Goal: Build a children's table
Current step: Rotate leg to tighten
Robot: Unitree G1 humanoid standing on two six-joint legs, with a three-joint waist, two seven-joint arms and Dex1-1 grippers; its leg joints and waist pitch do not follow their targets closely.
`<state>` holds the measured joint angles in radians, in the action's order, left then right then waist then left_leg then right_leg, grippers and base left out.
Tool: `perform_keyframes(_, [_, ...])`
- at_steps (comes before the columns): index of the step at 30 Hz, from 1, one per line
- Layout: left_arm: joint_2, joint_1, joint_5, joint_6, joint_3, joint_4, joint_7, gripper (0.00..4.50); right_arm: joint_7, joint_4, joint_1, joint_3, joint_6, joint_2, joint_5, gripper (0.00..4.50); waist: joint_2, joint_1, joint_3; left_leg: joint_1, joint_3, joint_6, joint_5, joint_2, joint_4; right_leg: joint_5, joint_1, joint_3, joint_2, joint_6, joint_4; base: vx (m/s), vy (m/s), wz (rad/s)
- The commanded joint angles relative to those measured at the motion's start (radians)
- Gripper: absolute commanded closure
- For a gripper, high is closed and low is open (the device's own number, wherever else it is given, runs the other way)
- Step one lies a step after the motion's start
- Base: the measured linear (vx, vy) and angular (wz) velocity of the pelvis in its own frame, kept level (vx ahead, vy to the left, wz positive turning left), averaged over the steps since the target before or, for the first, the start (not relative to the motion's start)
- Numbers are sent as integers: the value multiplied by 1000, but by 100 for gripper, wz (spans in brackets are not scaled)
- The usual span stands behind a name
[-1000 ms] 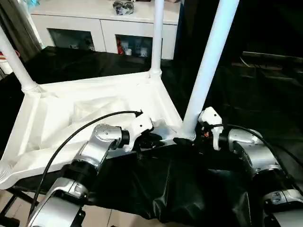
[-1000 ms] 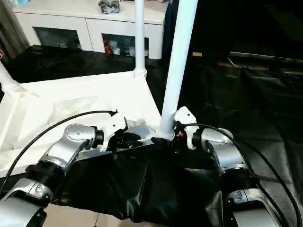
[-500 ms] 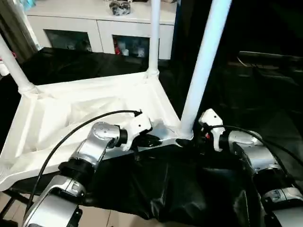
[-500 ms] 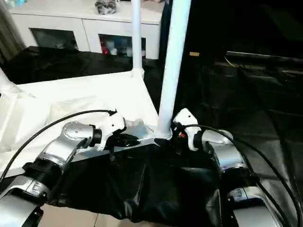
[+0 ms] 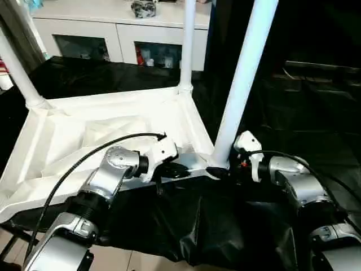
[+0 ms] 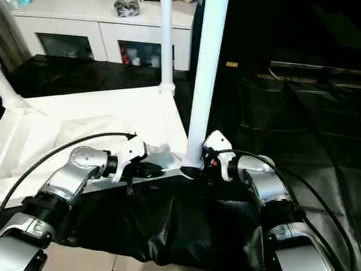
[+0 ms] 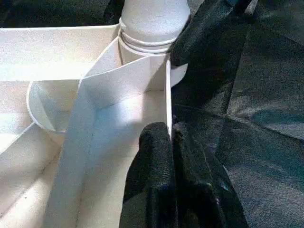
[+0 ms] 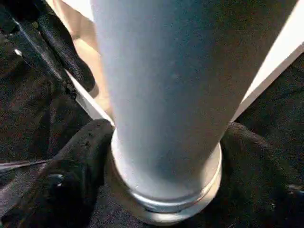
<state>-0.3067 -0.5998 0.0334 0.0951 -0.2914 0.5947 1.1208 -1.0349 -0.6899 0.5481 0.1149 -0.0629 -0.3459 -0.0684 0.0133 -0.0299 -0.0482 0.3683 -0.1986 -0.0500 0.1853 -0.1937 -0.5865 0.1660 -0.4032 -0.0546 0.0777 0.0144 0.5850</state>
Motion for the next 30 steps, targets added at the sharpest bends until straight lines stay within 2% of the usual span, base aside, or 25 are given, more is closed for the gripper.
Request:
perform_keyframes(1, [-6, 22, 11, 15, -33, -5, 21, 450, 4, -9, 30, -8, 8, 4, -4, 113, -7, -4, 65, -11, 14, 65, 196, -39, 62, 215, 49, 35, 60, 251, -58, 0, 0, 0])
perform_keyframes(10, [-22, 36, 9, 12, -33, -16, 35, 450, -16, -4, 27, -3, 19, 21, -22, 135, -8, 2, 65, -10, 14, 67, 196, -39, 62, 211, 49, 34, 60, 254, -57, 0, 0, 0])
perform_keyframes(15, [-24, 42, 10, 18, -36, -24, 32, 450, -10, -7, 24, -4, 21, 28, -24, 170, -7, 2, 65, -11, 15, 65, 195, -40, 62, 211, 49, 34, 60, 255, -57, 0, 0, 0])
perform_keyframes(16, [-23, 44, 9, 21, -36, -29, 31, 450, -11, -6, 26, -12, 8, 33, -35, 118, -7, 3, 65, -11, 14, 65, 195, -39, 62, 211, 49, 35, 60, 256, -57, 0, 0, 0])
perform_keyframes(21, [-21, 42, 9, 22, -40, -28, 29, 450, 3, -10, 31, -11, 15, 35, -26, 78, -3, 2, 66, -13, 15, 62, 194, -41, 62, 204, 47, 34, 59, 258, -56, 0, 0, 0])
perform_keyframes(23, [-22, 39, 9, 20, -41, -25, 27, 450, 33, -26, 36, -3, 45, 34, 1, 70, -3, -3, 67, -16, 13, 57, 189, -40, 62, 187, 45, 36, 60, 263, -55, 0, 0, 0])
perform_keyframes(27, [-23, 38, 10, 20, -42, -26, 25, 450, 14, -27, 36, -5, 30, 39, -10, 70, -4, -4, 65, -14, 13, 56, 199, -40, 63, 197, 48, 35, 59, 259, -55, 0, 0, 0])
perform_keyframes(30, [-26, 39, 12, 21, -43, -28, 25, 450, 12, -26, 34, -2, 20, 41, -13, 108, -4, -5, 66, -13, 14, 56, 195, -40, 62, 192, 49, 35, 59, 258, -54, 0, 0, 0])
